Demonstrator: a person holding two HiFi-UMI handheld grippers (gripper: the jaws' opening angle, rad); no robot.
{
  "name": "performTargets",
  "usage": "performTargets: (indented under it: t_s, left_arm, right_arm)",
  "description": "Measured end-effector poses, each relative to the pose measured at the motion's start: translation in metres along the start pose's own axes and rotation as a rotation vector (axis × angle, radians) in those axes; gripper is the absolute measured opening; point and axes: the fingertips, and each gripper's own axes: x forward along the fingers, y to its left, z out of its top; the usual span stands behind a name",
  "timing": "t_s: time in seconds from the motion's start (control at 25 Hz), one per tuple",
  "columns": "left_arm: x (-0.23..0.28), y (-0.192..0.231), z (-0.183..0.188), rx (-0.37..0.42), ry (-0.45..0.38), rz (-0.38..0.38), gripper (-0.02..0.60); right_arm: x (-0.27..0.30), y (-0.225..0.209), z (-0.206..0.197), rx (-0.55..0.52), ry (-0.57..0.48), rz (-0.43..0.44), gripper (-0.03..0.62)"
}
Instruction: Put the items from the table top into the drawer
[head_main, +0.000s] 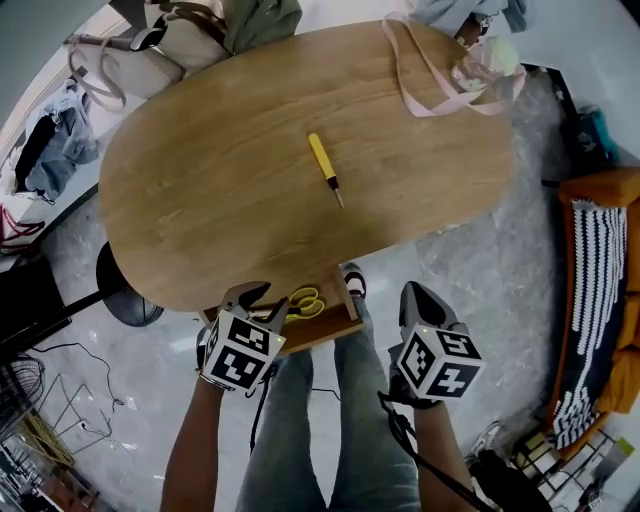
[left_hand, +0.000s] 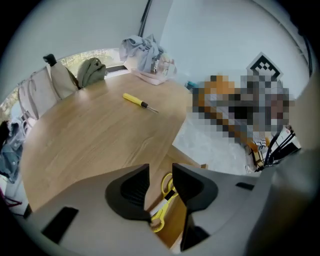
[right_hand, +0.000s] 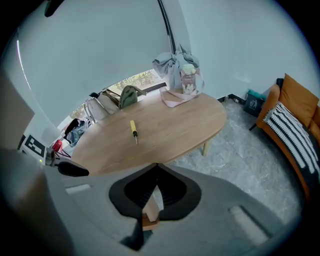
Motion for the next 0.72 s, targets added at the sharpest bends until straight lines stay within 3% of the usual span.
performTargets:
  t_s: [0.28,0.72]
  left_arm:
    - [0.021,-0.004,0.037,-0.184,-0.076,-0.008,0.144]
    - [0.052,-0.001,0.096,-0.320,-0.113,0.053,0.138]
  right_arm:
    - [0.020,-0.015,0.028,-0.057,0.027,0.027,0.005]
    - [0.050,-0.035,0.084,-0.168,0.060,0.079,0.006]
